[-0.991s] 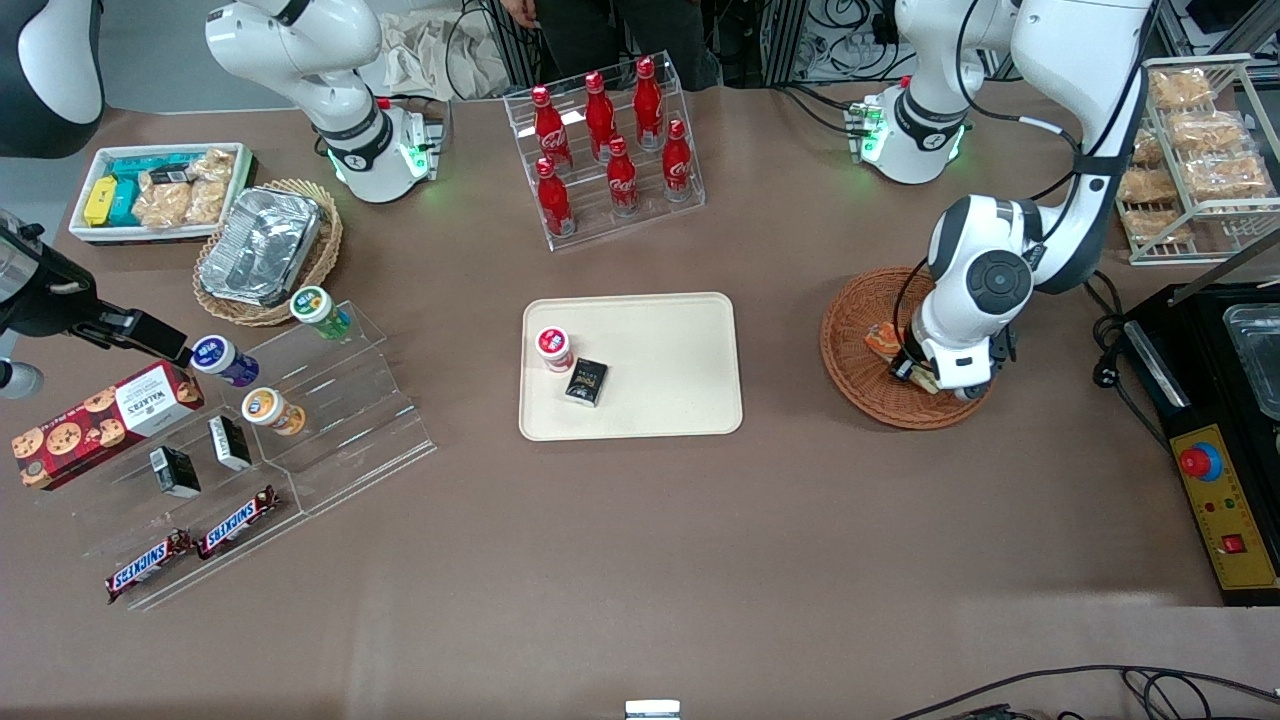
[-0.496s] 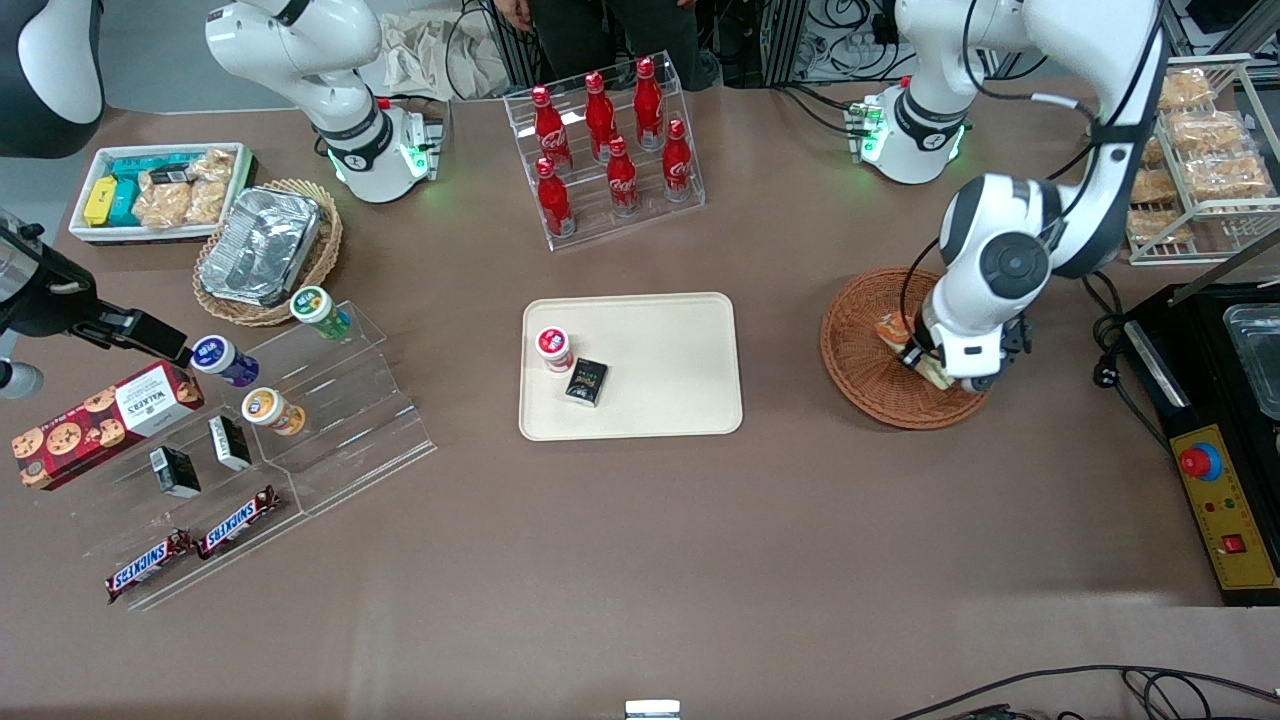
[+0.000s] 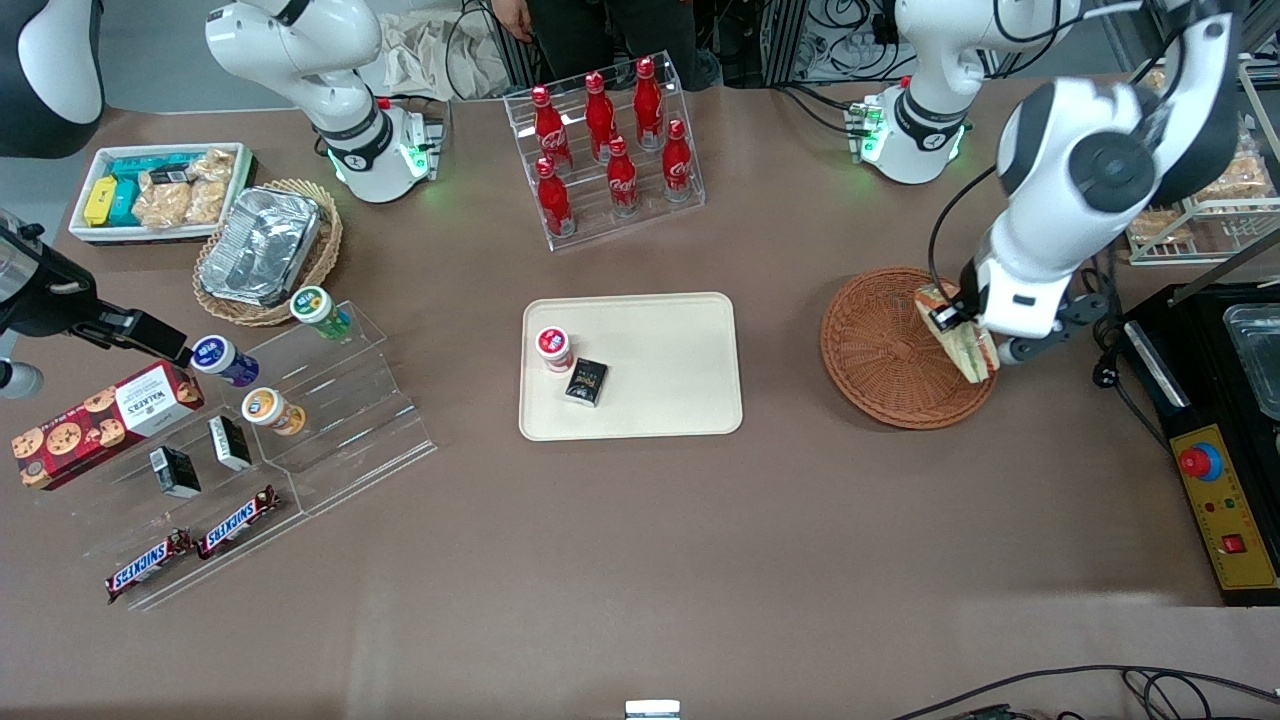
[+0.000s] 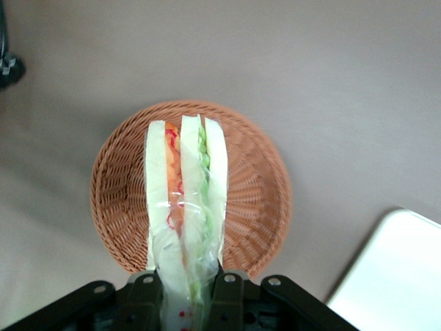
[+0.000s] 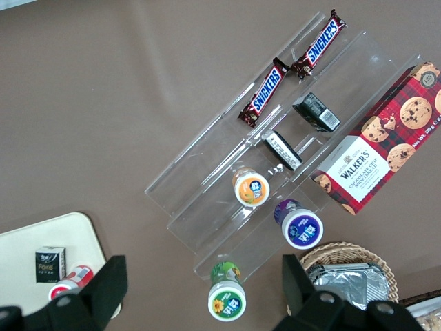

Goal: Place sandwich from basket to tray
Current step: 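Lift the sandwich and carry it toward the white tray, then lower the sandwich onto the tray beside the black box and release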

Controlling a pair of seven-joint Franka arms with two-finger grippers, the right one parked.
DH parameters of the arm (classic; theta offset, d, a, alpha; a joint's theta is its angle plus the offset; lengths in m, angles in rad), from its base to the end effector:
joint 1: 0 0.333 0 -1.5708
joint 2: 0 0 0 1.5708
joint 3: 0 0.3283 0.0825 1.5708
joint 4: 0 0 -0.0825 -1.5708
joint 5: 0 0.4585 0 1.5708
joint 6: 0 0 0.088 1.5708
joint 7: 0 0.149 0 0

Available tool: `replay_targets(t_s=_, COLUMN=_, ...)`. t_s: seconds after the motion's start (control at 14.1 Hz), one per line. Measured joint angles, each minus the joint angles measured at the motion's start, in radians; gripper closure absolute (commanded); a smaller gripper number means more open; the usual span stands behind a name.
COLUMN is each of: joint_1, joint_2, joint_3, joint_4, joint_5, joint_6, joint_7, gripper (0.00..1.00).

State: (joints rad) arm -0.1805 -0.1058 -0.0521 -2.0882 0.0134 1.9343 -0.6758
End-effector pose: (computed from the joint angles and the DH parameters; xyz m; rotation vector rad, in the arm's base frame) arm 0.5660 -0.1328 0.4072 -3.0295 -0.6752 0.0551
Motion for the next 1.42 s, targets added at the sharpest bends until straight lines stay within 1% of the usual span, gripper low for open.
replay_targets(t_s=0.21, joint_1=-0.001, joint_2=-0.019, joint_3=-0.02, joint_4=0.071, joint_5=-0.049, joint_6=-0.036, joint_7=0.115, gripper=1.0)
replay_targets(t_s=0.35, joint_1=-0.003, joint_2=-0.019, joint_3=-0.075, joint_4=0.079, joint_5=-0.061, joint_6=-0.036, joint_7=0.139, gripper=1.0)
replay_targets(t_s=0.57, joint_1=-0.022, joint_2=-0.008, joint_3=-0.178, joint_4=0.076, joint_5=-0.063, joint_6=0.005, joint_7=0.127, gripper=1.0)
replay_targets(t_s=0.78, joint_1=-0.105, joint_2=0.025, joint_3=-0.208, joint_4=0.064, joint_5=-0.063, joint_6=0.093, joint_7=0.052, gripper=1.0)
replay_targets(t_s=0.92, joint_1=-0.166, joint_2=0.063, joint_3=-0.21, joint_4=0.041, joint_5=-0.063, joint_6=0.184, joint_7=-0.013, gripper=1.0)
replay_targets(t_s=1.13, joint_1=-0.246, joint_2=0.161, joint_3=-0.211, joint_4=0.02, joint_5=-0.063, joint_6=0.326, joint_7=-0.082, gripper=1.0)
replay_targets(t_s=1.27, joint_1=-0.282, joint_2=0.239, joint_3=-0.21, joint_4=0.018, joint_5=-0.063, joint_6=0.407, joint_7=-0.1, gripper=1.0)
replay_targets(t_s=1.42, joint_1=-0.306, joint_2=0.314, joint_3=-0.208, joint_4=0.017, joint_5=-0.059, joint_6=0.452, joint_7=-0.101, gripper=1.0)
